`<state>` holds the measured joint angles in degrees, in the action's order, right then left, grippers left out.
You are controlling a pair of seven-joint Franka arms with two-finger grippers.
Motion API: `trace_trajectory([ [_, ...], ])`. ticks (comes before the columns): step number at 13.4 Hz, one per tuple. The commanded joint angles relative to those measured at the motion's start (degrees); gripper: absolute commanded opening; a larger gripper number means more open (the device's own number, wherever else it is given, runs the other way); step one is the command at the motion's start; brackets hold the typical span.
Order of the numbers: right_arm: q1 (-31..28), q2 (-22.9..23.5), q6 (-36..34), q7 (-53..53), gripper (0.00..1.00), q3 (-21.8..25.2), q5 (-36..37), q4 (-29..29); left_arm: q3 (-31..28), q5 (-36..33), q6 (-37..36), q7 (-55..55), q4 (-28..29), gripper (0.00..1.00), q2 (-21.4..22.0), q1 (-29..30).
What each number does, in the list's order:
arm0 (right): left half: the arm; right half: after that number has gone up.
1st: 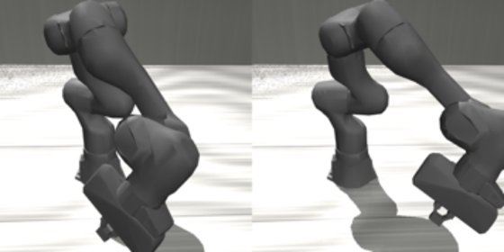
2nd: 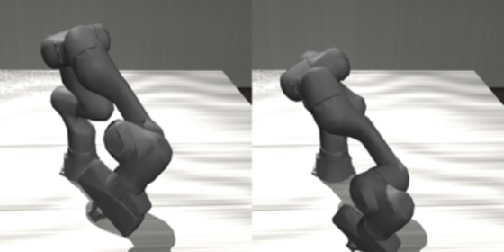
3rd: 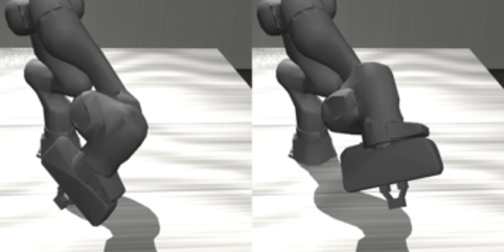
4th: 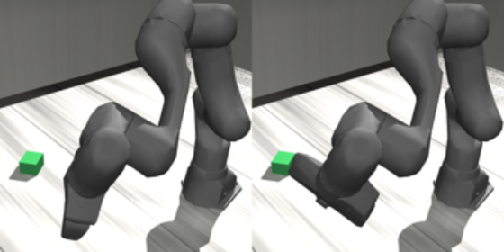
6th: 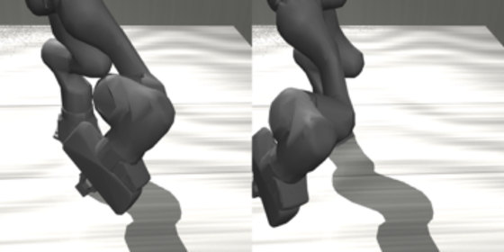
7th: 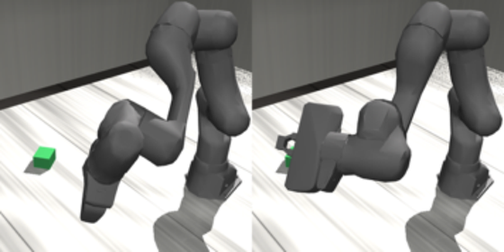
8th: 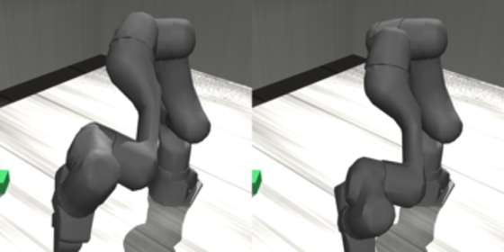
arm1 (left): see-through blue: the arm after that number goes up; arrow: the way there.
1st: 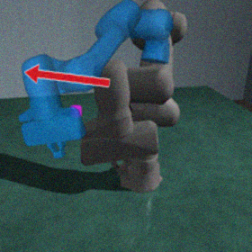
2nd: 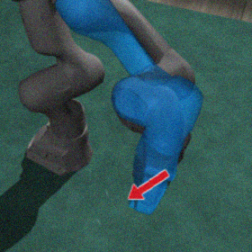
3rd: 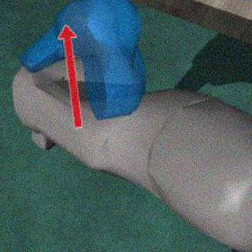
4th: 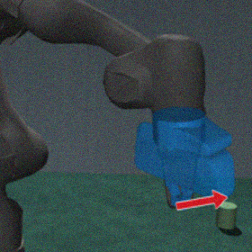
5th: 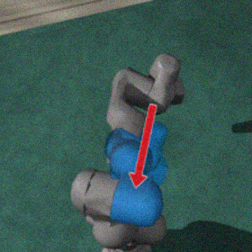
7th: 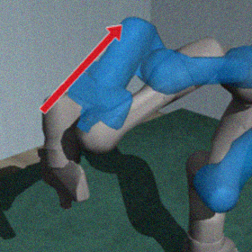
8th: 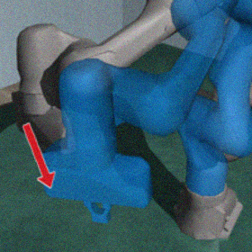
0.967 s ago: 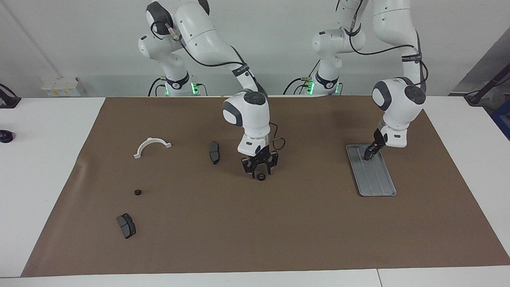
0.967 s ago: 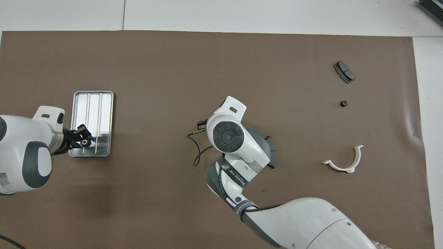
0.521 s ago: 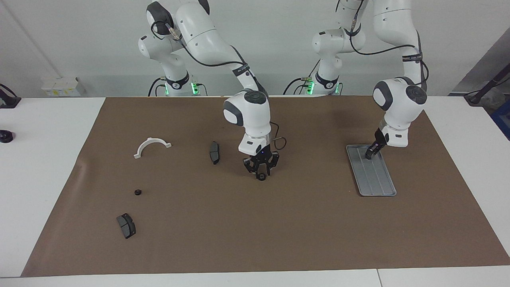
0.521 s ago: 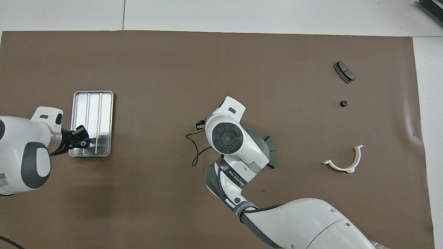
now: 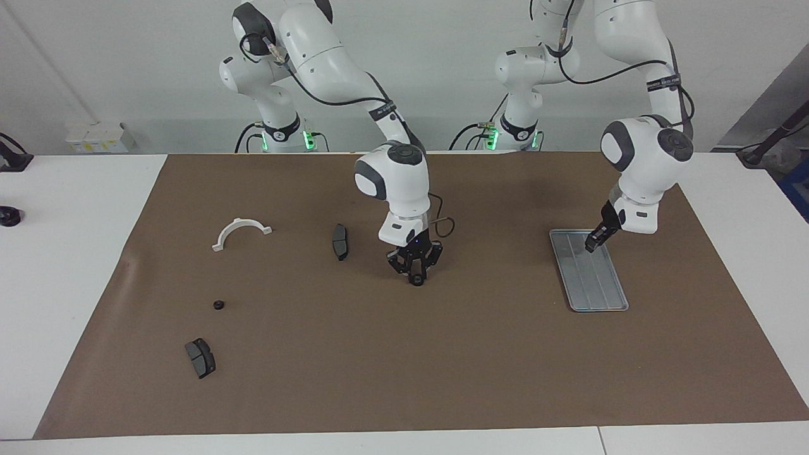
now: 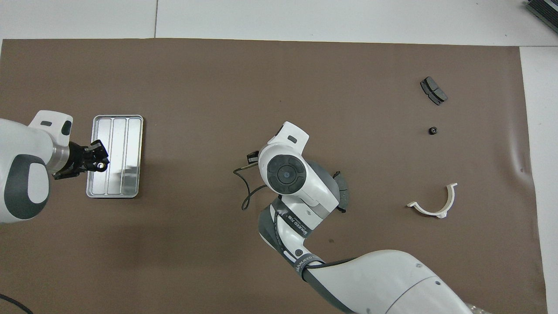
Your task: Place bearing gear from tray to pile
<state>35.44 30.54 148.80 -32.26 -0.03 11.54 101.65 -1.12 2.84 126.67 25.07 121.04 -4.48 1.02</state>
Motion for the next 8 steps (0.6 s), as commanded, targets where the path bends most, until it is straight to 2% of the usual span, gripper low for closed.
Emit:
trace_trajectory([
  [1, -0.37, 0.66, 1.32, -1.40, 0.23, -0.24, 0.68, -0.04, -0.38, -0.20, -8.61, 0.33, -8.25, 0.00, -0.08, -3.29],
  [5, -0.98, 0.58, 0.09, -0.87, 0.08, -0.24, 0.68, -1.36, -0.29, 0.32, -14.76, 5.93, -16.07, 0.00, -0.26, -8.91],
  [6, -2.20, 0.58, -1.13, -0.78, 0.07, -0.15, 0.68, -2.49, -0.29, 0.41, -16.35, 7.95, -18.10, 0.00, -0.61, -10.41],
  [8, -4.75, 0.49, -4.13, -0.52, 0.06, -0.24, 0.68, -4.52, -0.20, 1.29, -12.79, 13.57, -17.25, 0.00, -0.88, -15.15],
])
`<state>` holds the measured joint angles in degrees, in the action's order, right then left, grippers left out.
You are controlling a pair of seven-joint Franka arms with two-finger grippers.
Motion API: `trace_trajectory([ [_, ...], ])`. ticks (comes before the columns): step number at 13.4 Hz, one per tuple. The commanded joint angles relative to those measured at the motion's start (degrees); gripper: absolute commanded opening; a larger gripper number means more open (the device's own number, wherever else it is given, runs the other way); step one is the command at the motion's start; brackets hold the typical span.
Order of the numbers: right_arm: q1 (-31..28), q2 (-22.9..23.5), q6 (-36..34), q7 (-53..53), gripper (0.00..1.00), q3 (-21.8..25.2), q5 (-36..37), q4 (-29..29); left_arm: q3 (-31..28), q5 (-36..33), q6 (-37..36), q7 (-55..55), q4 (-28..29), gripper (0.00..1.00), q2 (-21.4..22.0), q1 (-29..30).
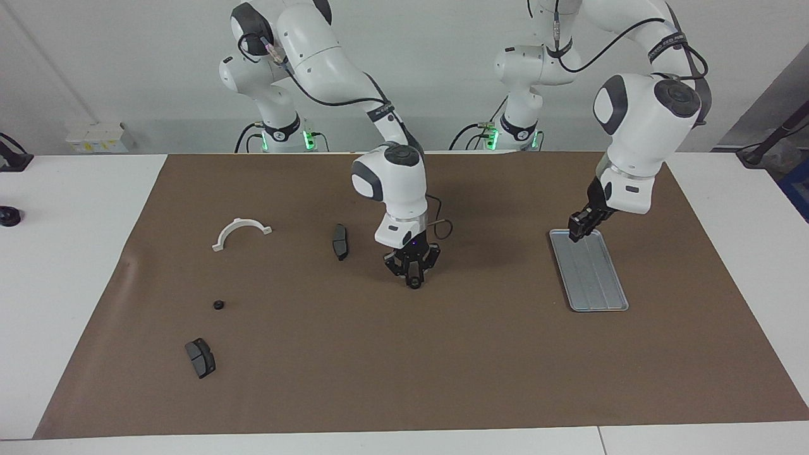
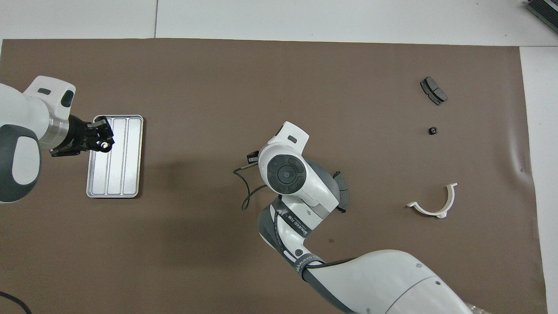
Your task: Place bearing gear from tray to pile
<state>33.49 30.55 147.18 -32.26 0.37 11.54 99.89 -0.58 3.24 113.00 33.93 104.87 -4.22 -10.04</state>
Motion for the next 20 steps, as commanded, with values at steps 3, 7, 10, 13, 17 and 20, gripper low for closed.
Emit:
trace_trajectory([
  [3, -9.73, 0.74, -2.51, 3.06, 0.06, -0.72, 0.24, -2.68, -0.74, 1.42, 14.03, 16.03, 4.52, 0.00, -1.58, -13.38],
  [7, -20.20, 1.53, -2.08, 11.41, 0.06, -0.72, 0.15, -2.77, -0.74, 2.46, 25.31, 25.45, 6.22, 0.00, -4.90, -20.96],
  [10, -25.74, 2.23, -1.90, 13.71, 0.06, -0.81, 0.07, -3.47, -1.00, 2.12, 35.94, 40.89, 2.98, 0.07, -13.95, -26.33],
  [13, -28.65, 2.41, -1.90, 16.00, 0.06, -0.81, 0.06, -3.47, -1.18, 0.01, 40.98, 49.21, 0.41, 0.23, -20.04, -28.36],
  [17, -29.71, 2.41, -1.90, 17.41, 0.10, -0.72, 0.06, -3.56, -1.18, -0.08, 46.26, 53.15, 3.06, 0.65, -21.97, -29.51],
  [20, -28.75, 2.41, -2.16, 17.06, 0.74, -0.80, -0.02, -3.47, -1.53, -0.25, 44.17, 52.73, 2.01, 1.00, -21.80, -28.98],
])
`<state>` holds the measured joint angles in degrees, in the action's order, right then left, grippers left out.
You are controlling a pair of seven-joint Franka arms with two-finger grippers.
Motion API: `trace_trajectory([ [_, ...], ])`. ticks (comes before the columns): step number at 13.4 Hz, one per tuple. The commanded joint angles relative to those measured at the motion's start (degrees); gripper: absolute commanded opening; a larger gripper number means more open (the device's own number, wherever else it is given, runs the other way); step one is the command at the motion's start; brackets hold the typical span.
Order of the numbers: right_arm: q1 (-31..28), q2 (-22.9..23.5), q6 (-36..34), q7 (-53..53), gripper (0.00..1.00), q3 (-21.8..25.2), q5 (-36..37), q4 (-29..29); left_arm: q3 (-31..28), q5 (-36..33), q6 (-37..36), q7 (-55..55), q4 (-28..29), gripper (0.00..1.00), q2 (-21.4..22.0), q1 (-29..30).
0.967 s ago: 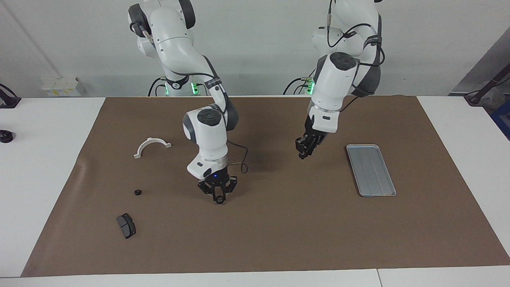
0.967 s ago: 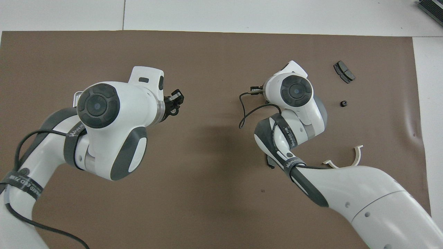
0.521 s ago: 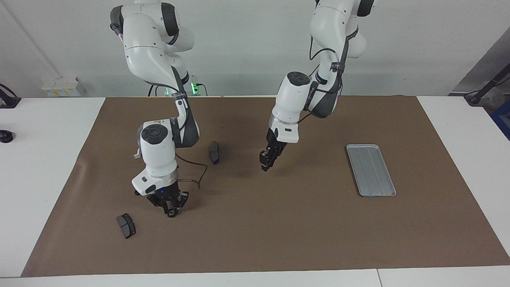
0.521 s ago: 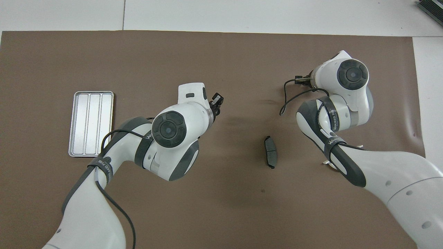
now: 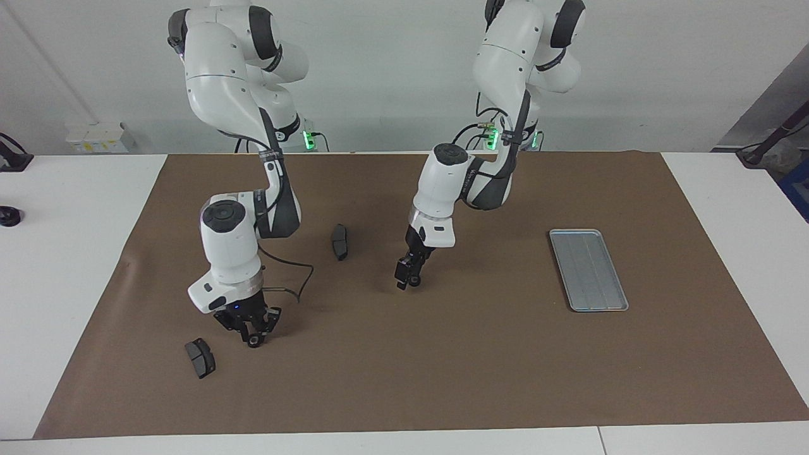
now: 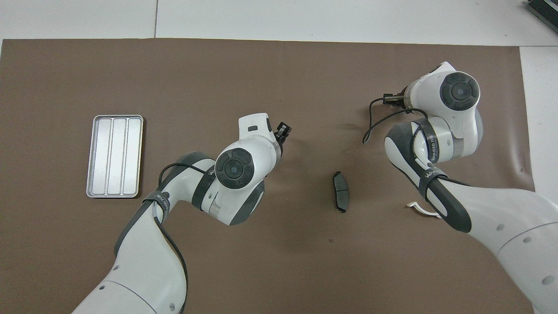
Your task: Place bearing gear from tray to pile
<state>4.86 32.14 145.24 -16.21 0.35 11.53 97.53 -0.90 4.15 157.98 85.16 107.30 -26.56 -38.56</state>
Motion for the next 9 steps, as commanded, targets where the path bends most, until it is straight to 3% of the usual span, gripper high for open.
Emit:
trace_trajectory([
  [1, 0.33, 0.73, -0.31, 0.74, 0.79, -1.48, -0.02, -1.20, -1.38, -1.16, -4.05, 1.41, -1.64, 1.00, 1.07, -0.20],
  [5, 3.57, 0.81, -0.14, -2.76, 0.79, -3.60, -0.81, -1.64, -3.40, -3.26, -15.22, -4.01, -1.31, 1.00, 8.35, 1.55],
  [9, 15.33, 0.46, 0.57, -12.33, 0.78, -3.60, -0.90, -1.64, -3.14, -3.18, -26.92, -32.18, -0.43, 1.00, 15.30, 11.55],
])
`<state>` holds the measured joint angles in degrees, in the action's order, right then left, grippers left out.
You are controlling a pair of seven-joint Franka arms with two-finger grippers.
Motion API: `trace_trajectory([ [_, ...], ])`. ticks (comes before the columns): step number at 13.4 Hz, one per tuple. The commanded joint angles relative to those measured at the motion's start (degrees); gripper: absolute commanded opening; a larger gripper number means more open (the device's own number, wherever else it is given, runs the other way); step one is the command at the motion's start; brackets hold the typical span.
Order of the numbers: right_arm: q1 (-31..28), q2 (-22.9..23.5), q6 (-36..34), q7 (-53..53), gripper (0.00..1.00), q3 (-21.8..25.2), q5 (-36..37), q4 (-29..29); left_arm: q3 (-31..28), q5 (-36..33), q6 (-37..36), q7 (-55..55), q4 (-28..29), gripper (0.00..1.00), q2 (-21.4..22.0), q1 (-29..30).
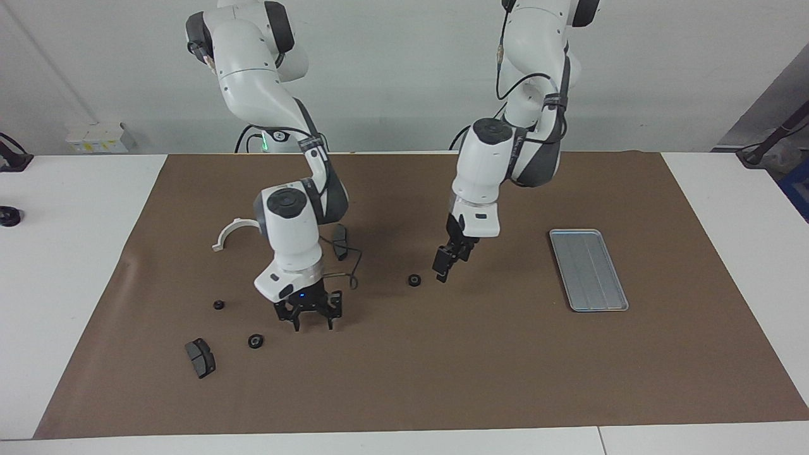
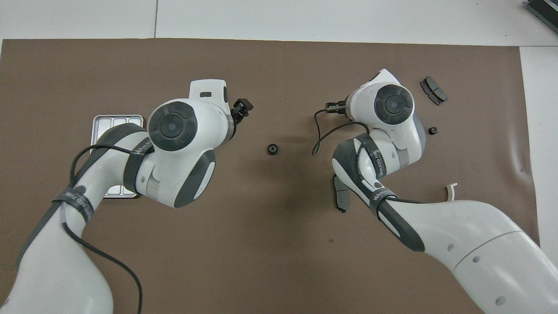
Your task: Place bearing gear from tray to pile
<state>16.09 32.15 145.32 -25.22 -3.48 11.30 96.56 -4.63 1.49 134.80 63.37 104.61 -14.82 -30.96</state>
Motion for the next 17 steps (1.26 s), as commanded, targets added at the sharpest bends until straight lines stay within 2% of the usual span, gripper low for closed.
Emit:
trace_trajectory([
  [1, 6.47, 0.29, 0.49, -5.35, 0.78, 0.23, -0.40, -0.15, 0.67, -0.09, -4.72, -16.72, 2.87, 1.00, 4.44, 6.33],
  [5, 12.55, -0.42, 0.49, -8.01, 0.77, 0.23, 0.04, 0.91, 0.67, 0.35, -8.67, -40.54, 5.86, 1.00, 6.99, 14.68],
  [9, 14.93, -0.24, 0.93, -8.01, 0.73, 0.32, 1.18, 2.23, 0.58, 0.26, -15.42, -63.15, 5.17, 1.00, 7.78, 20.76],
  [11, 15.37, -0.42, 0.84, -7.83, 0.67, 0.32, 1.54, 2.85, 0.41, 0.26, -20.00, -66.09, 3.16, 1.00, 9.01, 21.29],
  [14, 15.81, -0.59, 0.84, -7.83, 0.48, 0.32, 1.54, 3.20, 0.23, 0.18, -25.37, -66.27, 1.56, 1.00, 13.83, 21.30],
  [17, 15.81, -0.59, 0.93, -7.92, 0.35, 0.32, 1.54, 3.20, 0.32, -0.35, -30.81, -66.97, -0.10, 1.00, 17.88, 21.30],
])
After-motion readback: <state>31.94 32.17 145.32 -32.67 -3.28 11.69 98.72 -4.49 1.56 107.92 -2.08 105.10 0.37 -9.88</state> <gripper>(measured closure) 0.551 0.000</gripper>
